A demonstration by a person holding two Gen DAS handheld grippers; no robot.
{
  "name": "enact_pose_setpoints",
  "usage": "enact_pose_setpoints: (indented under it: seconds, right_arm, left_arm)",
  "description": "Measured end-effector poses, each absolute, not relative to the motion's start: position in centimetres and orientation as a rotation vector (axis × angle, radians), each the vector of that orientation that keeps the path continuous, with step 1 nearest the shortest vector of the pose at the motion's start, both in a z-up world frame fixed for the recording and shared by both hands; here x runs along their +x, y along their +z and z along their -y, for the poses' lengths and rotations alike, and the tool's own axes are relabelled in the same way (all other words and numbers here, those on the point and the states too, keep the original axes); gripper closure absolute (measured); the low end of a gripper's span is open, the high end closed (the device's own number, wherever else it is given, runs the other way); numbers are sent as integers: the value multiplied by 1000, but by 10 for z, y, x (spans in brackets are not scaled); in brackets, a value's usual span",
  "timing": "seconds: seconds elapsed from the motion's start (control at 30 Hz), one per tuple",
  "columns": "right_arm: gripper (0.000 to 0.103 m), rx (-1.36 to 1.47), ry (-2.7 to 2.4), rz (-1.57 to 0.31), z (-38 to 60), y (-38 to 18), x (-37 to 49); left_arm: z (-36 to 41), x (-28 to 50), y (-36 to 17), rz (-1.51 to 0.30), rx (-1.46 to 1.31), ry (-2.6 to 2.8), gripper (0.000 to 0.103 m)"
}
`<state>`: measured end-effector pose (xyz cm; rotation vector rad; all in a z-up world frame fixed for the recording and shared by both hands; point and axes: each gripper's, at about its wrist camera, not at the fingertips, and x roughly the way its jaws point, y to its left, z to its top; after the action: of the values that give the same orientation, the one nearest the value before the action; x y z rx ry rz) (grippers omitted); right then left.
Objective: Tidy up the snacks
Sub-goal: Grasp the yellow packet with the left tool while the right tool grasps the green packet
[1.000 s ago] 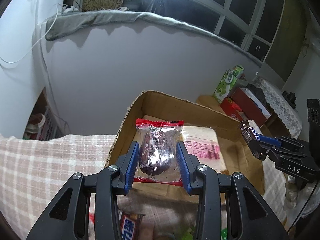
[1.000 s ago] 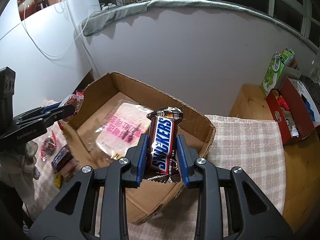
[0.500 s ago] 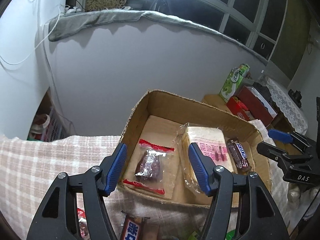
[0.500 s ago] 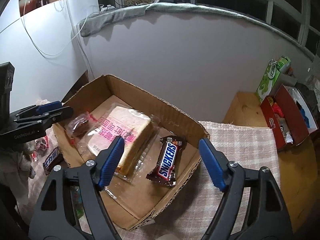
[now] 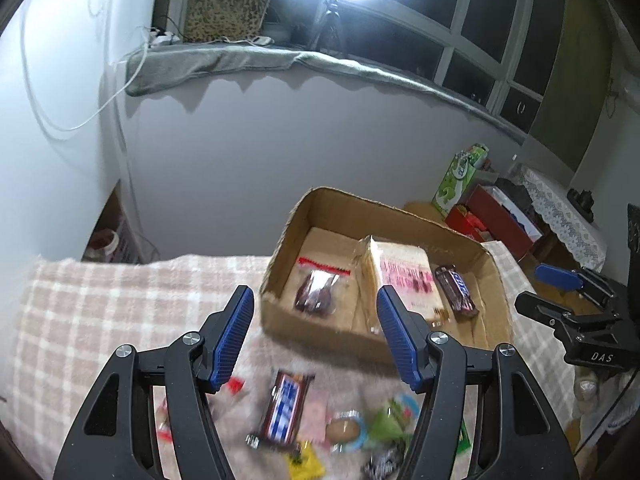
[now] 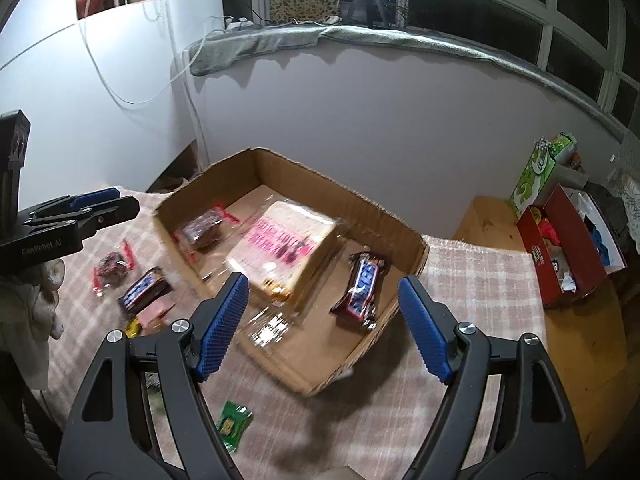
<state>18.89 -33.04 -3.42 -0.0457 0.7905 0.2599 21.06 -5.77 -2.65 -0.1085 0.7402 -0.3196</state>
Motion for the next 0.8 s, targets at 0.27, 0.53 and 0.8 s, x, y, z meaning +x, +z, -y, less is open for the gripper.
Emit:
enact_pose_setpoints:
  seconds: [0.27, 0.53, 0.8]
  right_arm:
    - [23, -78, 266, -772, 318, -38, 140]
    - [23, -104, 267, -785, 304, -57, 105]
    - [23, -56, 279, -855, 298, -86, 94]
  left_arm:
    - [26, 170, -32, -736, -137, -293, 40]
    - [16, 143, -59, -781, -167, -281, 40]
    - [20, 128, -84, -830, -186, -281, 40]
